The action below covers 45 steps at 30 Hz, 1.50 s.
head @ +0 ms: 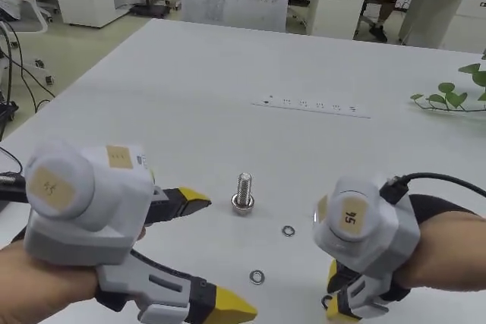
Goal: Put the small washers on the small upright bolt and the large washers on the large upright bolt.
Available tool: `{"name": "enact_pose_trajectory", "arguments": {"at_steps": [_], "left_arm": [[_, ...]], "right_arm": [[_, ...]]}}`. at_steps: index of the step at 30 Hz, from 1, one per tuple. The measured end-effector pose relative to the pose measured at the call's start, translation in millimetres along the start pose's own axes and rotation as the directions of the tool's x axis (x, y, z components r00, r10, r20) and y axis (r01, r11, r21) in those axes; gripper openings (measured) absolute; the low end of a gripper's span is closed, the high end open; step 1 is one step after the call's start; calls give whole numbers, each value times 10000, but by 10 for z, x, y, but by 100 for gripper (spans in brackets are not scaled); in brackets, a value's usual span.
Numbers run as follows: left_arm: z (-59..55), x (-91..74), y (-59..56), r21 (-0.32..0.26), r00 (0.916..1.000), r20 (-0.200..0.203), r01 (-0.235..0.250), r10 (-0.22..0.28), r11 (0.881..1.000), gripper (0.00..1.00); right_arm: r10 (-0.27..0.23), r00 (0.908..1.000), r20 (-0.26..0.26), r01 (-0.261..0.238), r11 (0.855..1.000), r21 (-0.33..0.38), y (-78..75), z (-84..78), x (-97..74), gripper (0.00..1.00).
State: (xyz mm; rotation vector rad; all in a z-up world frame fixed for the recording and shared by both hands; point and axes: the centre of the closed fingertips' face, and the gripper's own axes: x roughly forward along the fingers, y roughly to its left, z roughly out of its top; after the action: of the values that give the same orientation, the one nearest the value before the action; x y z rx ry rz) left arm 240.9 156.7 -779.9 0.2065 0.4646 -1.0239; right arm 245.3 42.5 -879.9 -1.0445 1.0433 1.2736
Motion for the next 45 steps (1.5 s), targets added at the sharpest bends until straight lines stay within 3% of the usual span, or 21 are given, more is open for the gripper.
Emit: {"name": "enact_pose_trajectory", "arguments": {"at_steps": [20, 29, 36, 45], "left_arm": [[8, -21, 11, -46, 10000, 64, -9, 9, 10000, 85], [11, -17, 15, -82, 10000, 88, -32, 33, 10000, 85], [9, -10, 5, -77, 10000, 66, 3, -3, 10000, 85], [15, -19, -4, -117, 10000, 95, -9, 10, 9999, 85]], "right_arm": [[-9, 9992, -393, 6, 10000, -79, -25, 8, 5, 12], [68, 9997, -221, -65, 9999, 139, -66, -8, -12, 12], [30, 10000, 36, -32, 9987, 511, -150, -16, -176, 12], [-263, 9997, -24, 264, 9968, 749, -341, -95, -415, 12]]}}
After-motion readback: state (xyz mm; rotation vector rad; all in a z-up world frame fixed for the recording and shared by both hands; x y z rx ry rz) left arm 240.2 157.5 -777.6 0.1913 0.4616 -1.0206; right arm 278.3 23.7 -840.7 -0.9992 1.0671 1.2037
